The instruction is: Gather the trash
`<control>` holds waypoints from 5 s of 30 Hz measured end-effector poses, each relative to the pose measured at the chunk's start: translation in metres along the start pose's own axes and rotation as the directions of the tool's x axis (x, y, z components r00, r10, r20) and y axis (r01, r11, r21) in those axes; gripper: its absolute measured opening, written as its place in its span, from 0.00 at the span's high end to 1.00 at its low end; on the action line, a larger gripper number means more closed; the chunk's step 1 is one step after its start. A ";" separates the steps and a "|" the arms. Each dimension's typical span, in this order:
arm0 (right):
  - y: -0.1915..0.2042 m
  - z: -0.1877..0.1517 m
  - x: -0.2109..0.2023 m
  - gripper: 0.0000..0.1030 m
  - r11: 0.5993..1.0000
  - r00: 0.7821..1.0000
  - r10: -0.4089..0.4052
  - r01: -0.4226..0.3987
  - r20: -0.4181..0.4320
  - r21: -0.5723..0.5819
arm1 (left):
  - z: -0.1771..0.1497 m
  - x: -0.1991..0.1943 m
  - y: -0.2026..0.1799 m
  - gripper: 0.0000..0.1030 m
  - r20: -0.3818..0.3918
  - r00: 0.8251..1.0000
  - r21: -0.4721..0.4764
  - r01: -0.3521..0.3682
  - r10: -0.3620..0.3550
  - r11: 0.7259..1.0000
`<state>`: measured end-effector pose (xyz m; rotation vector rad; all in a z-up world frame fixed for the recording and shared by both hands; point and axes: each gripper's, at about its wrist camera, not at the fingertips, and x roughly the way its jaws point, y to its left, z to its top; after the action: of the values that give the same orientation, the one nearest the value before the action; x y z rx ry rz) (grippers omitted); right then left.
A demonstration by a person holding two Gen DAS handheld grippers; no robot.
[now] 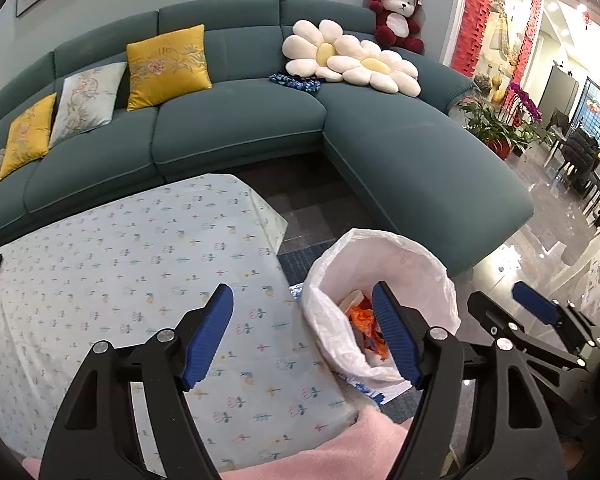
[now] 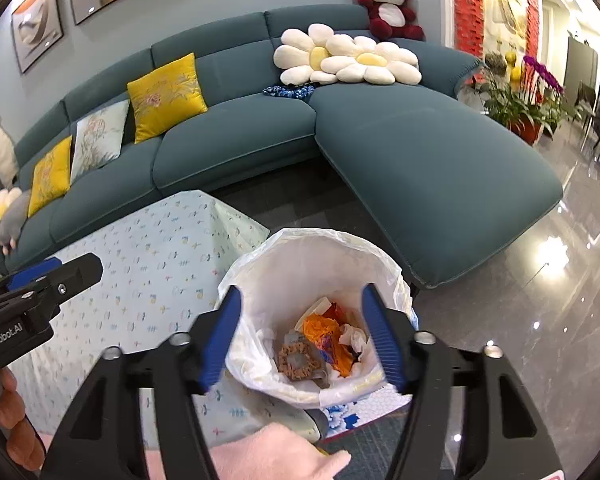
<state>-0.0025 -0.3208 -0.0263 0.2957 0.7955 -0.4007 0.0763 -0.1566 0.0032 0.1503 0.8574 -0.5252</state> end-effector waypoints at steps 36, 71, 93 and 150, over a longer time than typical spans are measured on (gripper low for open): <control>0.037 -0.052 0.005 0.12 0.990 0.993 -0.084 0.073 -0.087 -0.120 | -0.057 0.018 0.035 0.10 -0.080 0.991 -0.028 -0.109 0.107 0.994; 0.025 -0.065 0.015 0.12 0.989 0.986 -0.127 0.117 -0.111 -0.092 | -0.069 0.027 0.013 0.10 -0.108 0.987 0.011 -0.119 0.119 0.993; 0.020 -0.074 0.020 0.12 0.989 0.983 -0.129 0.119 -0.130 -0.088 | -0.074 0.029 0.014 0.10 -0.111 0.982 0.016 -0.152 0.153 0.988; 0.016 -0.079 0.023 0.12 0.989 0.982 -0.135 0.124 -0.135 -0.081 | -0.085 0.037 0.012 0.10 -0.148 0.977 0.055 -0.150 0.157 0.987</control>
<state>-0.0300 -0.2801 -0.0943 0.2063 0.9687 -0.4760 0.0447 -0.1317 -0.0809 0.2971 0.9745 -0.3909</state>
